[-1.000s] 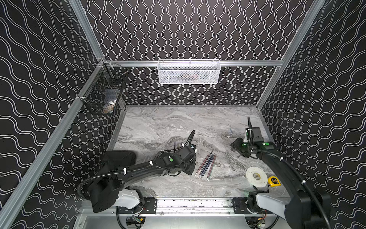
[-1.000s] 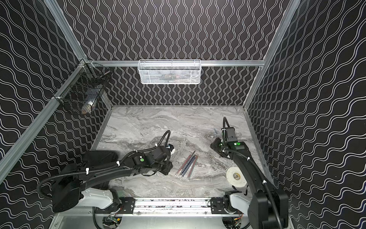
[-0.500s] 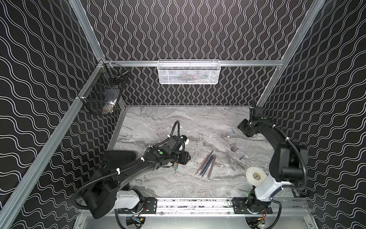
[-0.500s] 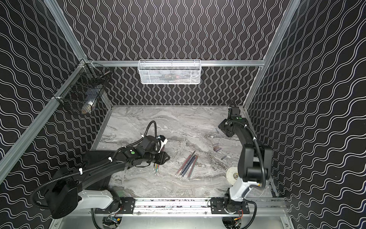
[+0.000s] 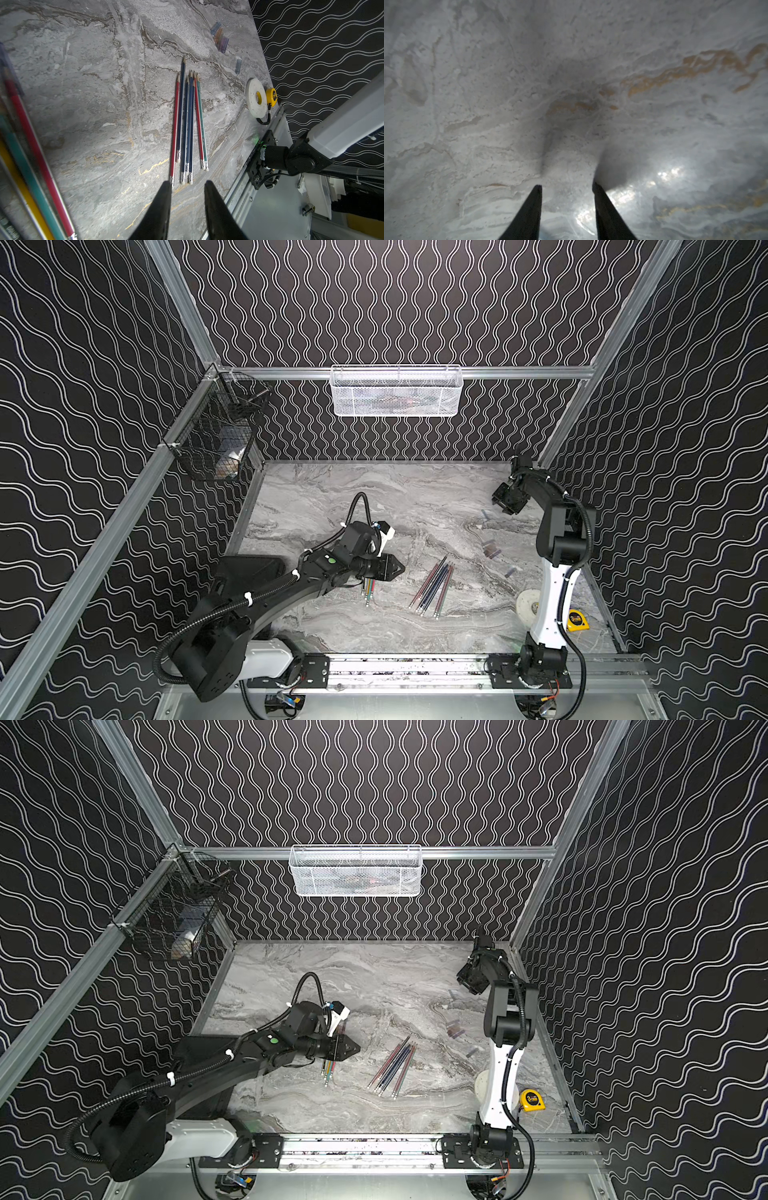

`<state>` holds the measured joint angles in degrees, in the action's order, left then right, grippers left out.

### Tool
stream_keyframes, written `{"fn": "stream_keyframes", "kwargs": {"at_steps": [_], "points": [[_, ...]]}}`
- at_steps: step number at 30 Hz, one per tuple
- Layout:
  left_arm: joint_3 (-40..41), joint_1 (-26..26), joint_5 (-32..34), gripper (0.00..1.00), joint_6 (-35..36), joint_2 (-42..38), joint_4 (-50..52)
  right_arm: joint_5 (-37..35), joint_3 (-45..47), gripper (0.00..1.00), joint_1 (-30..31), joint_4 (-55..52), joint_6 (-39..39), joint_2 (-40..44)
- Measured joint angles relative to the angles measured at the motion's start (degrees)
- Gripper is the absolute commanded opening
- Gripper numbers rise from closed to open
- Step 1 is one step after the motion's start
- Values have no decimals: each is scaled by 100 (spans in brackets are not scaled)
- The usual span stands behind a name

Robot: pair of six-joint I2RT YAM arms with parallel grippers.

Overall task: Remove the protective cover of the pencils
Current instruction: Adjust the protective sleeve at the center of the board.

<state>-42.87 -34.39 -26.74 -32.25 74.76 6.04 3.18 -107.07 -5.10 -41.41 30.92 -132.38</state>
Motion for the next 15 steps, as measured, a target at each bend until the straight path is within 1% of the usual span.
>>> {"fn": "stream_keyframes", "kwargs": {"at_steps": [4, 8, 15], "points": [[9, 17, -142, 32, -85, 81, -136, 120, 142, 43, 155, 162, -83, 42], [9, 28, -221, 31, -107, 122, -179, 225, 201, 46, 306, 286, -173, 68], [9, 28, -260, 31, -105, 153, -219, -7, 214, 46, 531, 195, -487, 109]]}}
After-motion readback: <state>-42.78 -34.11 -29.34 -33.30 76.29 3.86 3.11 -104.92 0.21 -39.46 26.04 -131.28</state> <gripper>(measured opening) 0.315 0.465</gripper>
